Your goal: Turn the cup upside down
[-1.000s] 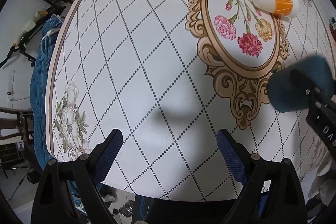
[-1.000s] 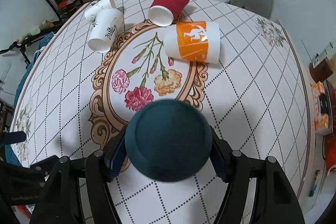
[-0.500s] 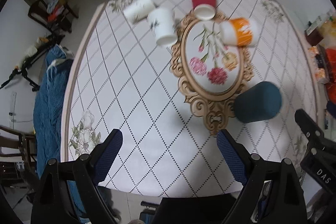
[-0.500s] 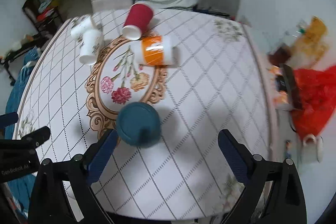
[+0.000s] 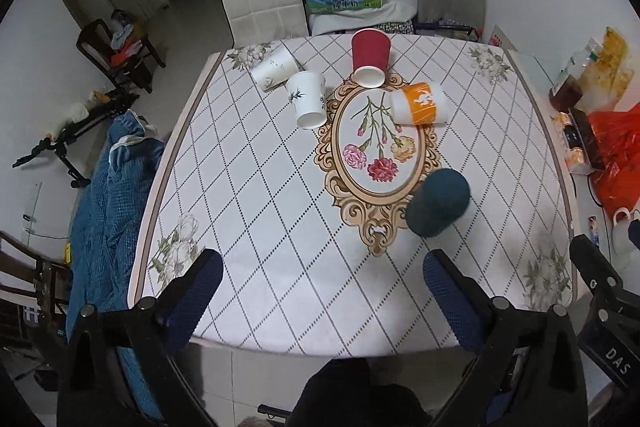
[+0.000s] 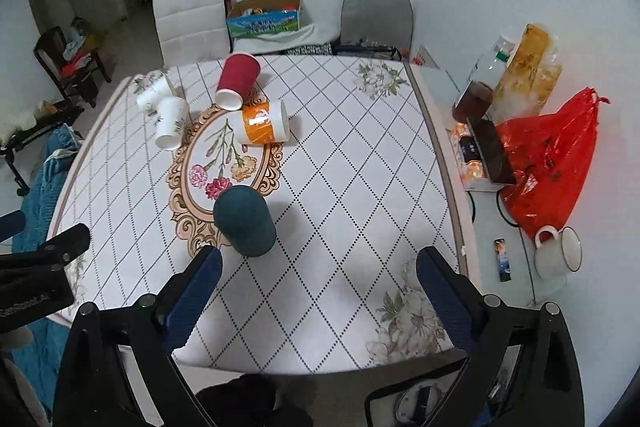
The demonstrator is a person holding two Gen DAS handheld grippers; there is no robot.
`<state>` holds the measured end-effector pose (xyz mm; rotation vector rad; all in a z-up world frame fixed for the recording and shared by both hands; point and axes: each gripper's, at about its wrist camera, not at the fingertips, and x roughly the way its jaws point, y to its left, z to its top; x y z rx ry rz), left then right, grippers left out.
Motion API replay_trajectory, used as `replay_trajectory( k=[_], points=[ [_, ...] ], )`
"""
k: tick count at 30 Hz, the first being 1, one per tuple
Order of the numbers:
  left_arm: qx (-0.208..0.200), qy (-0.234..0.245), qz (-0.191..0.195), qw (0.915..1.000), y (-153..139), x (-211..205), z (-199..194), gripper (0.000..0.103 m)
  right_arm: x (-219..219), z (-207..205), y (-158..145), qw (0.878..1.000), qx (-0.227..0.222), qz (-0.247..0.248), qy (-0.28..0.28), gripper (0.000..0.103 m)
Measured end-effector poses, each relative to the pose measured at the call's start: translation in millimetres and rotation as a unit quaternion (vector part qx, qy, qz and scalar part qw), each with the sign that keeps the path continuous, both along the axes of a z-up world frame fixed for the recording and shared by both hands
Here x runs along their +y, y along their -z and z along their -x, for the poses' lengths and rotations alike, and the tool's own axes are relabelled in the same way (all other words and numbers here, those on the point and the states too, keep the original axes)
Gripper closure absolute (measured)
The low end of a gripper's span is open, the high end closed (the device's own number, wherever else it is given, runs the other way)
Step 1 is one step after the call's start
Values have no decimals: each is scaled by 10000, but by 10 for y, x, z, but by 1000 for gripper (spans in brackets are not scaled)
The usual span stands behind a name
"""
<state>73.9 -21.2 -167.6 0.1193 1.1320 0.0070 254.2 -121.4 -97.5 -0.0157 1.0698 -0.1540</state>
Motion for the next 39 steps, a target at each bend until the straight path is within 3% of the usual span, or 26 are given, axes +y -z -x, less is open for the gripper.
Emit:
replay_trajectory(
  k=[18,26,39],
  points=[
    [-1041,-15,178,9944,-1006,34,1370,1,-22,1541,-1323,9939,-1079,-54,-239,3],
    [-1350,-107,219,9906,-1307,115,1835,1,55,2035,-1640,9907,-1288,-96,-432,3],
    [-1430,-85,376,9890,-1406,139,2208,1,60,2470,-1822,9894,-1352,-255,-473,3]
  ],
)
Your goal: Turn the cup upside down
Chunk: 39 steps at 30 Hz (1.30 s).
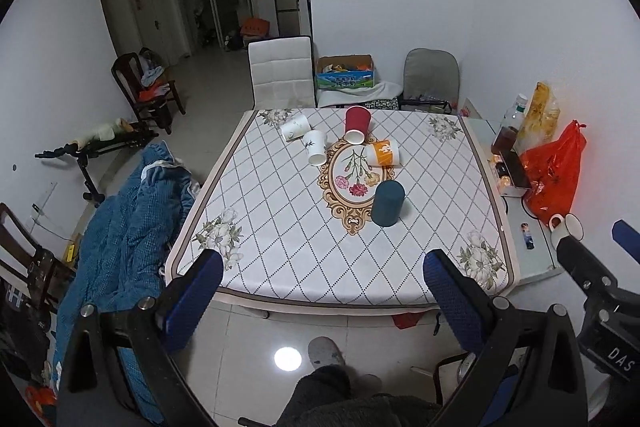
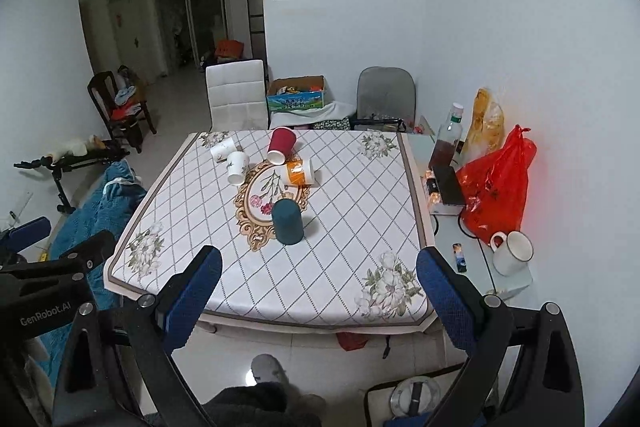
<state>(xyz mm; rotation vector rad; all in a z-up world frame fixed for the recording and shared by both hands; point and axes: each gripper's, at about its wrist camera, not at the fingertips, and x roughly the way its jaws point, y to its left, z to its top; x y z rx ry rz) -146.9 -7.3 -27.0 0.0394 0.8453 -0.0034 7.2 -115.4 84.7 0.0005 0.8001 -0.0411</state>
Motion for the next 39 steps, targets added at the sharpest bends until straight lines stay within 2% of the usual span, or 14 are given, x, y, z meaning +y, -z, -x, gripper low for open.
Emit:
replay_trajectory(
  k=[12,39],
  points=[
    [-88,-1,-54,9999,-63,-73,100,1,-72,104,1,10000,-16,20,-7,1],
    [-94,-78,-13,9999,-91,-34,112,0,-111,-8,-37,9999,-11,-77,-69,1]
  ],
)
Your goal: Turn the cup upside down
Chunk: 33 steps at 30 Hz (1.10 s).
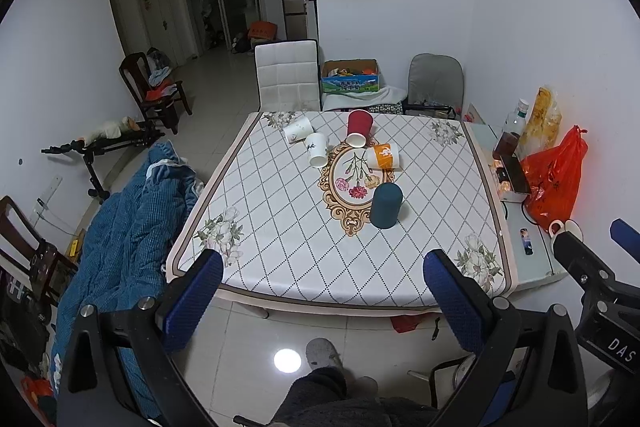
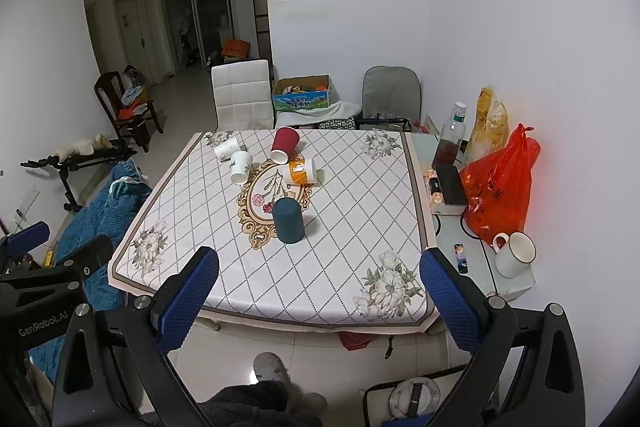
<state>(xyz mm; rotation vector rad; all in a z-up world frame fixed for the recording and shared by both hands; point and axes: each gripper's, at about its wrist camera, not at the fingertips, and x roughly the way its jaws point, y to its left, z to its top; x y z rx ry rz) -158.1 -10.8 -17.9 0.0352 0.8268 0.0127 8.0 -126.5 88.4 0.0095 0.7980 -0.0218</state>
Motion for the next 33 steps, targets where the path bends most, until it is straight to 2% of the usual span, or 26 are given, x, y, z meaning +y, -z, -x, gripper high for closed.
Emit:
replay_trajectory(
  k=[33],
  points=[
    [-34,-63,5,10000,-67,-19,-7,0,7,16,49,10000,1,-60,-35,1]
  ],
)
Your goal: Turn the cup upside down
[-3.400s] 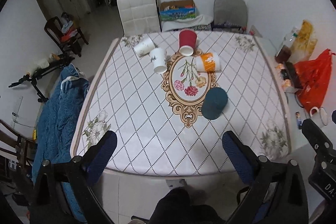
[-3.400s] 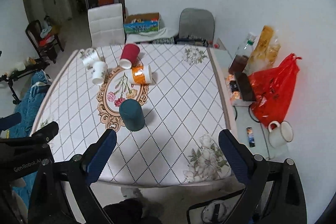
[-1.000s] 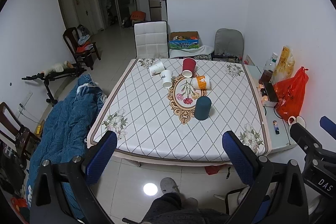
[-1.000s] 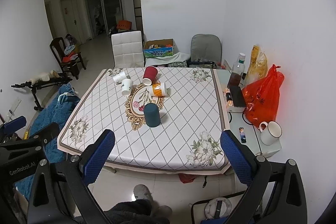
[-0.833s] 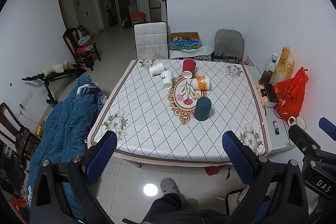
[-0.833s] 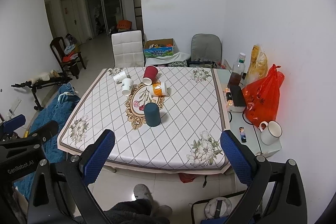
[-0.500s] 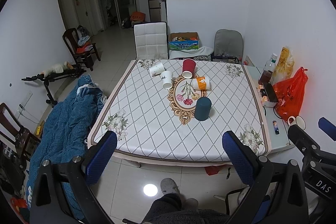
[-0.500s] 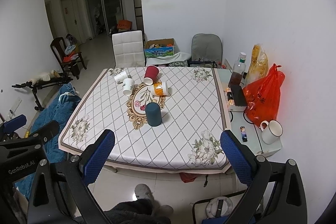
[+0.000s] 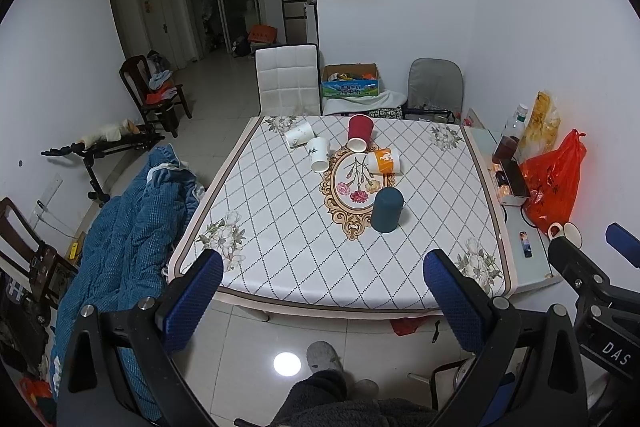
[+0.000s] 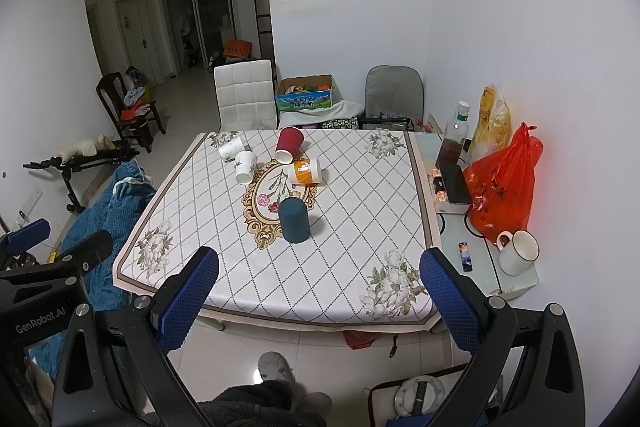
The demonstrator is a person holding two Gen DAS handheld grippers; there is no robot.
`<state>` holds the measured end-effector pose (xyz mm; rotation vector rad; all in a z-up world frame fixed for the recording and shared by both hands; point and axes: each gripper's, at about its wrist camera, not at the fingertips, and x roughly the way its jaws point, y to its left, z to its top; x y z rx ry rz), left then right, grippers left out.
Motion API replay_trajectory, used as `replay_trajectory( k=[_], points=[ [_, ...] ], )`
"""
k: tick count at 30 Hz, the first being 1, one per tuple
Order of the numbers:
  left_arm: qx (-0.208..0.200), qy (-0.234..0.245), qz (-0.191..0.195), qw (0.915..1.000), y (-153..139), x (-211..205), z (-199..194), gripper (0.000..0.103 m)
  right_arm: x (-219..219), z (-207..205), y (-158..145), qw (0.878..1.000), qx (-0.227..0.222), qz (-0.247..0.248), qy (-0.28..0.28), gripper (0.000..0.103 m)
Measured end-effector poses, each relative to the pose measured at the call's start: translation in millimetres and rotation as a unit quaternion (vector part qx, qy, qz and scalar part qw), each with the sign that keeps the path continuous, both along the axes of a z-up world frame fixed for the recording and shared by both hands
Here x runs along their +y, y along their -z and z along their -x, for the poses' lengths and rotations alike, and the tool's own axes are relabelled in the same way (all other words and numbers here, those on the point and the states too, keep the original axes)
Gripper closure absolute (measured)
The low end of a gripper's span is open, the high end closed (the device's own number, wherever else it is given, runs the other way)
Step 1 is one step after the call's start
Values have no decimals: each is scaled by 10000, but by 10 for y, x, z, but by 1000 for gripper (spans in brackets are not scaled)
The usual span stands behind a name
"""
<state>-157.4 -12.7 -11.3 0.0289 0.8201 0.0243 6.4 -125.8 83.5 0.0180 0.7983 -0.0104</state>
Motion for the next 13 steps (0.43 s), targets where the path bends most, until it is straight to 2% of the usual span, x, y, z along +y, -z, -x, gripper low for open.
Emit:
replay_trajectory(
  k=[13],
  points=[
    [-79,6,-25,10000,-28,-9,7,0,-12,2,2,10000,11,-10,9,1]
  ],
)
